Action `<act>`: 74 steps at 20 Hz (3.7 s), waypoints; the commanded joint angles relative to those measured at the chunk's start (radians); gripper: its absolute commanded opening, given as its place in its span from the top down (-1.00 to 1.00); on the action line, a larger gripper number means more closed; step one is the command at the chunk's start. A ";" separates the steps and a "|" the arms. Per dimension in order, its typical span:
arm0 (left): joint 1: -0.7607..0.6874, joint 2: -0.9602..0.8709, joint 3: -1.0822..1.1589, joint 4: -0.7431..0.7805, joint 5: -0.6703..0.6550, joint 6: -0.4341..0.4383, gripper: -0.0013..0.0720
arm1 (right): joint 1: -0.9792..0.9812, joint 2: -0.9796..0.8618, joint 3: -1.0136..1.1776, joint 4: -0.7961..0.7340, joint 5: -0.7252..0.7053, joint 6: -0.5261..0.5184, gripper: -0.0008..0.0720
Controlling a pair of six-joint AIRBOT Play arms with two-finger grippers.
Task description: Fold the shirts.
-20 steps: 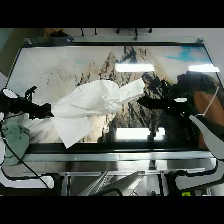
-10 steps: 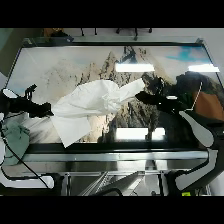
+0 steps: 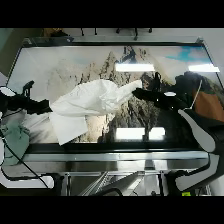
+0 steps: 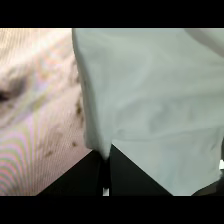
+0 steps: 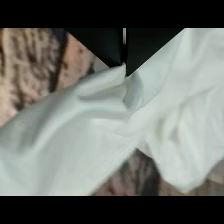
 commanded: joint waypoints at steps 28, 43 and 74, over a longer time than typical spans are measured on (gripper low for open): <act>-0.233 0.326 -0.073 -0.263 0.274 0.140 0.92 | -0.422 0.471 -0.289 -0.121 0.315 0.077 0.93; -0.152 -0.202 0.455 -0.343 -0.322 -0.172 -0.91 | -0.471 0.261 -0.087 -0.320 0.296 0.077 -0.36; -0.473 0.153 -0.468 -0.274 0.280 -0.154 0.92 | -0.203 0.182 -0.367 -0.597 0.332 0.275 0.02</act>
